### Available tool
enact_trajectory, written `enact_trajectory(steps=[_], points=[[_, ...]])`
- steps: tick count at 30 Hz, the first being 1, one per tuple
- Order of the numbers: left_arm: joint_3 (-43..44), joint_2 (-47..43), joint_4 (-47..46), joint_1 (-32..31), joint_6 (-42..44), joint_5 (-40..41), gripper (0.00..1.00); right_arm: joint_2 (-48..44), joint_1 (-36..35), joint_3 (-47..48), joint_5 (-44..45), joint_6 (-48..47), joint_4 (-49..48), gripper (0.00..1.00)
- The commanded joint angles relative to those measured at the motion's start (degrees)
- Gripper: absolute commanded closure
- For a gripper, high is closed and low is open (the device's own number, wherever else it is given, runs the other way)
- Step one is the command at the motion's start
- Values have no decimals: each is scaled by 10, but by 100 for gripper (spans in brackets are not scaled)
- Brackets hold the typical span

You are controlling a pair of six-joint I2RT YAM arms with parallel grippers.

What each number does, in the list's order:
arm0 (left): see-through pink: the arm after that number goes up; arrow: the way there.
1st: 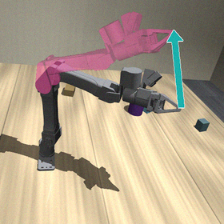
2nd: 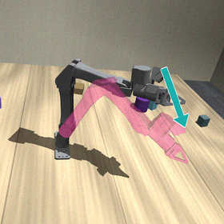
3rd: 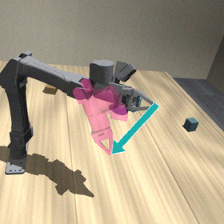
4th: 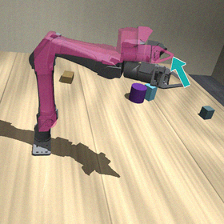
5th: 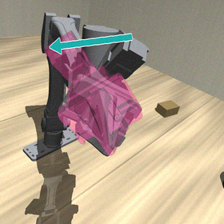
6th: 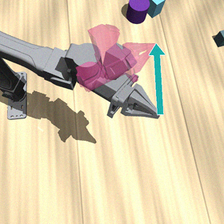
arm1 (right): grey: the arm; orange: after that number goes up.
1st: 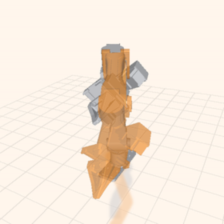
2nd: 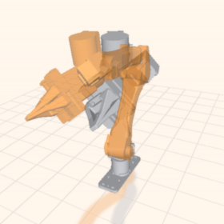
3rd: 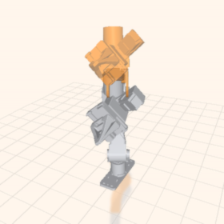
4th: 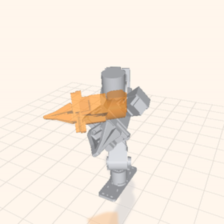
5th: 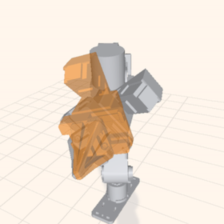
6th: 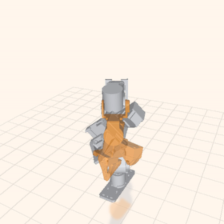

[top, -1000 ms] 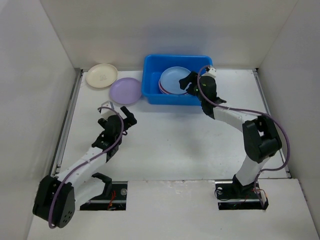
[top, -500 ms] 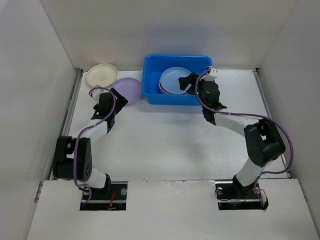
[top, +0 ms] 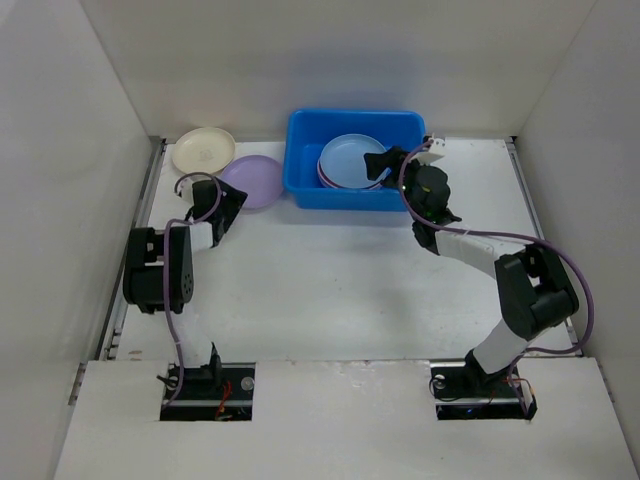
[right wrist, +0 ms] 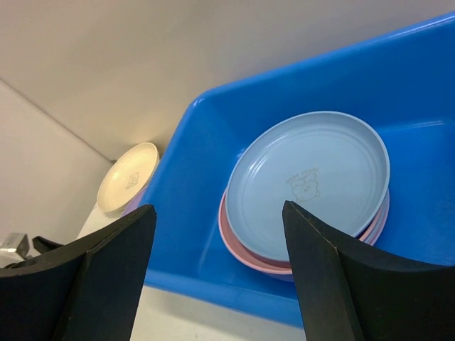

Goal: Place the plates into the plastic bin on the countertop

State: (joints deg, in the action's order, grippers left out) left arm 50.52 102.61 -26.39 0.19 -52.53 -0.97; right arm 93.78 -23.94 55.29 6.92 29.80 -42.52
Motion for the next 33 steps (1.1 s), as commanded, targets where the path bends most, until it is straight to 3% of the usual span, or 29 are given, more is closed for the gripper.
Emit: enact_trajectory(steps=[1,9,13,20,25,33], points=[[34,18,-38,11,-37,-18,31,-20,5,-2,-13,-1,-48,22],[70,60,-31,24,-42,-5,43,-22,10,-8,-15,5,-58,22],[93,87,-25,27,-48,-8,54,-21,11,-9,-16,5,-58,22],[95,97,-9,32,-49,-12,86,-22,17,-11,-16,10,-58,22],[14,9,-18,47,-49,-3,94,-24,18,-12,-16,11,-59,22],[-95,-246,19,51,-28,29,94,-30,17,-26,-9,14,-71,22]])
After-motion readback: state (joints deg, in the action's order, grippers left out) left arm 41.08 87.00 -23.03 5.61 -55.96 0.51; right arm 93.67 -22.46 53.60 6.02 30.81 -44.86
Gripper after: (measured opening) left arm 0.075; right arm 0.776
